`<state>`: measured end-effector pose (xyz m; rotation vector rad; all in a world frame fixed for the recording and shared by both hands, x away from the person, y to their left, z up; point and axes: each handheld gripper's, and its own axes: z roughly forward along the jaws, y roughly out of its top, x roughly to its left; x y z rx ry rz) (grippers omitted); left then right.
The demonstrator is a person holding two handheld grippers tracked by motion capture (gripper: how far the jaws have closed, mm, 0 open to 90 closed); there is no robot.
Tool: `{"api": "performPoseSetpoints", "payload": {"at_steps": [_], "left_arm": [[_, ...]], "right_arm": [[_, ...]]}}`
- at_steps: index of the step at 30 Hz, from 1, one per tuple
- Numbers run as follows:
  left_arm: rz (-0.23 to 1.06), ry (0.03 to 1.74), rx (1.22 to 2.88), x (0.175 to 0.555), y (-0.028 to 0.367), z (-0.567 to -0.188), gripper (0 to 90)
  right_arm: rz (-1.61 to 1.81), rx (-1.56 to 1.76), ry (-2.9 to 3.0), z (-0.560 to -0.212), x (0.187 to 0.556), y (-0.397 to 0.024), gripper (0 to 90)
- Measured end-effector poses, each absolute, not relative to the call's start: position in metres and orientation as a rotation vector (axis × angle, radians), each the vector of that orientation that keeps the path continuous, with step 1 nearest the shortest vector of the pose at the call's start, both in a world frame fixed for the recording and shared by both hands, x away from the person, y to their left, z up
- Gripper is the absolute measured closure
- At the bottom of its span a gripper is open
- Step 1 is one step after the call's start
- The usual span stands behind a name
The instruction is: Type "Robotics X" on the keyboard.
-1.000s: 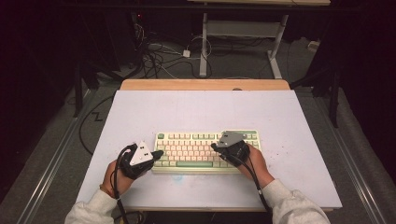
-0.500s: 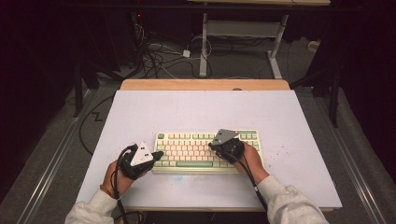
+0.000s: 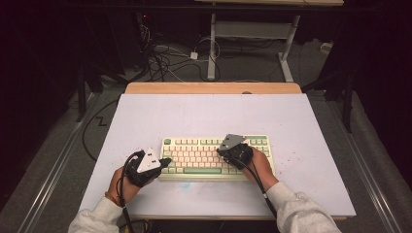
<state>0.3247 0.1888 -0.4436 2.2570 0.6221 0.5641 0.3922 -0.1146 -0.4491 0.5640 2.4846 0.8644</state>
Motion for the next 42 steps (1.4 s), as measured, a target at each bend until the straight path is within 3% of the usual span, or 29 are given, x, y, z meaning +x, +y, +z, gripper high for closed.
{"api": "performPoseSetpoints", "payload": {"at_steps": [42], "left_arm": [[0.574, 0.615, 2.230, 0.327, 0.177, -0.437, 87.6]], "right_arm": [[1.126, 0.558, 2.327, -0.414, 0.346, -0.156, 90.0]]}}
